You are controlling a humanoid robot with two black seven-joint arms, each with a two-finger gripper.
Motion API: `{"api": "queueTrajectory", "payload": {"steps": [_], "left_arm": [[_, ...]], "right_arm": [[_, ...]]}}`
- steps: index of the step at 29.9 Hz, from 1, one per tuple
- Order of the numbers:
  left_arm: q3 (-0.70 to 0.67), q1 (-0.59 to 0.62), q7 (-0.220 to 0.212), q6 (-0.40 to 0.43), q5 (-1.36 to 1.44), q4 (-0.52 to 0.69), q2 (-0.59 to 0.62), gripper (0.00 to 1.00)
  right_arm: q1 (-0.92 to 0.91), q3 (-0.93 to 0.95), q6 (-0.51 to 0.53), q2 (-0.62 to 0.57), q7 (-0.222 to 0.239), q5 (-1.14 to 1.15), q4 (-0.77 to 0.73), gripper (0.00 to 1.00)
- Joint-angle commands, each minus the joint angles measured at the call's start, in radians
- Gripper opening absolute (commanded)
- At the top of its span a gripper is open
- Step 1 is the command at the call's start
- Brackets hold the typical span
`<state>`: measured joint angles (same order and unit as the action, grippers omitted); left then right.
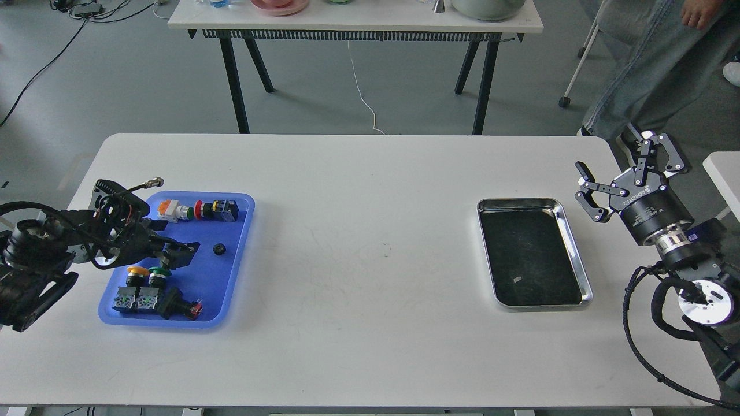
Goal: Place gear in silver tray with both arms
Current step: 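Close the left gripper on the black gear and lift it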
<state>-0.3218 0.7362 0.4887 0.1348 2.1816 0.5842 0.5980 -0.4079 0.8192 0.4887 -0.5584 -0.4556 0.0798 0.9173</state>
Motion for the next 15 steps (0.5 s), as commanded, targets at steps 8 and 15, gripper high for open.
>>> {"api": "queueTrajectory", "payload": {"steps": [8, 15], "left_arm": [[0.001, -0.014, 0.0, -0.003, 0.0, -0.009, -0.001, 0.81], [0.001, -0.015, 0.0, -0.003, 0.0, -0.009, -0.001, 0.72]], "right_arm": [[0.001, 0.0, 0.0, 0.0, 0.0, 0.0, -0.002, 1.0], [0.0, 0.0, 0.0, 0.0, 0.0, 0.0, 0.0, 1.0]]}}
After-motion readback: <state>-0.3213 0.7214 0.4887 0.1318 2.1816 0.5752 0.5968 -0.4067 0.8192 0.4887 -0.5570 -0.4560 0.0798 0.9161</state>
